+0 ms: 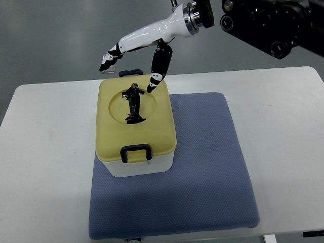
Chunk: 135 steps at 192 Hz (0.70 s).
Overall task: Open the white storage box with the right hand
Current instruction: 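Move the right hand over the yellow lid toward its black handle, then close the right hand's fingers around the black handle on the lid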
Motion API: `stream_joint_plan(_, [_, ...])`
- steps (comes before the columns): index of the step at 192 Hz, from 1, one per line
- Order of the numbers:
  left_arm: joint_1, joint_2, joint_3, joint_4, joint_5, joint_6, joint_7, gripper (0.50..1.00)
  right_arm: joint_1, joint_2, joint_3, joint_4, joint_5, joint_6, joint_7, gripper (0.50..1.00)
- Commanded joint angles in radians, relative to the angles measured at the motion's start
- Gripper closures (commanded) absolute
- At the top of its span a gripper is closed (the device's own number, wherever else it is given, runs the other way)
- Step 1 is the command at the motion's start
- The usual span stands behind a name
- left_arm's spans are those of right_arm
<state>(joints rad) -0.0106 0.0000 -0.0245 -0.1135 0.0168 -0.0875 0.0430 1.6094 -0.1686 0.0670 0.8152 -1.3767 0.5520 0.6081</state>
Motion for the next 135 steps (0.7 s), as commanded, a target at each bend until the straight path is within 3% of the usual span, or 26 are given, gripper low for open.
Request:
stream_joint_plan(1, [0.0,0.0,0.0,0.0,0.0,0.0,0.0,0.5,0.004,0.021,-0.059,0.015,-0.042,-0.083,0.003,0.583])
stream_joint_plan(135, [0.0,0.0,0.0,0.0,0.0,0.0,0.0,0.5,0.015,0.075,-0.174,0.015,-0.102,-0.21,0.003,0.597])
